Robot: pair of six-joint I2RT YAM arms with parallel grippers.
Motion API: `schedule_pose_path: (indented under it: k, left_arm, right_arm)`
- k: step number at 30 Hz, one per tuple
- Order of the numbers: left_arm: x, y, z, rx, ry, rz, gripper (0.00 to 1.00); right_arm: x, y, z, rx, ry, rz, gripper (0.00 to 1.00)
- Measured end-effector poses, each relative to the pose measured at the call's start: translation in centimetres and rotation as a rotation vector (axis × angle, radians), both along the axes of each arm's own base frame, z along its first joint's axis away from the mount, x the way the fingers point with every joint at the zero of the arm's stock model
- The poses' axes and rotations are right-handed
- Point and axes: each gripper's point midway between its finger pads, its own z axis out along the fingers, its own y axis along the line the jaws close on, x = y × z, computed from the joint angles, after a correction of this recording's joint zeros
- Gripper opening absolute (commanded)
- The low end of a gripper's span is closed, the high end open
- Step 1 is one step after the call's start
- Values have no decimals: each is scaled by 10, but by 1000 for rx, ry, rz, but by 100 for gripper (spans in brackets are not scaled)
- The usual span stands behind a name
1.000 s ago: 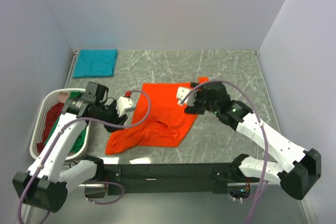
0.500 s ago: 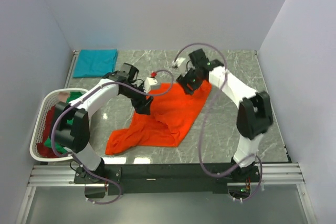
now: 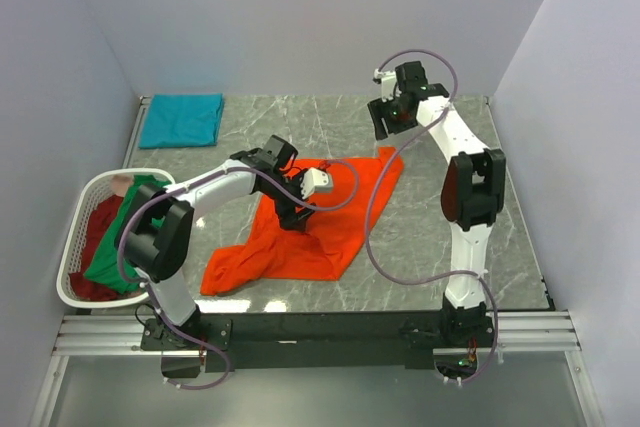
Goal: Fold and stack the t-shirts
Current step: Flatten the tshirt out
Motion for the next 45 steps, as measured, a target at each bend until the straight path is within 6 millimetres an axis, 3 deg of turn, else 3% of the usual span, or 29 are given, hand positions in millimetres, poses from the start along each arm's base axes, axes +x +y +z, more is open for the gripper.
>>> schedule_pose_path:
  k: [4, 10, 16, 17, 19, 20, 21, 22, 25, 28, 33, 38, 43, 45]
  left_arm:
    - [-4, -3, -7, 25, 3, -17, 80]
    - [-3, -3, -12, 53, -9, -13, 81]
    - [2, -4, -15, 61, -27, -5, 78]
    - [1, -4, -16, 63, -25, -7, 76]
    - [1, -3, -21, 73, -16, -6, 63]
    - [1, -3, -23, 79, -11, -6, 55]
    - [0, -3, -25, 83, -5, -5, 39]
    - [0, -3, -26, 87, 5, -1, 30]
    - [4, -6, -24, 86, 4, 5, 6]
    - [11, -7, -17, 78, -2, 21, 1]
    - [37, 1, 6, 53, -27, 77, 0]
    - [65, 18, 28, 60, -69, 152, 0]
    - [109, 35, 98, 42, -190, 251, 0]
    - [113, 39, 123, 40, -251, 272, 0]
  right_arm:
    - [7, 5, -25, 7, 45, -21, 69]
    - [2, 7, -63, 16, 137, -37, 64]
    - [-2, 7, -74, 16, 174, -42, 44]
    - [-3, 7, -74, 17, 176, -44, 32]
    - [-2, 7, -74, 19, 176, -46, 21]
    - [-3, 6, -74, 21, 179, -51, 11]
    - [-3, 5, -74, 21, 180, -52, 6]
    - [-3, 4, -74, 22, 183, -56, 1]
    - [-3, -4, -74, 24, 188, -73, 0]
    - [-1, -17, -71, 28, 187, -98, 0]
    - [3, -44, -47, 77, 155, -148, 0]
    - [4, -60, 11, 153, 55, -178, 0]
    - [-11, -76, 82, 260, -69, -200, 0]
    - [-22, -91, 97, 278, -96, -220, 0]
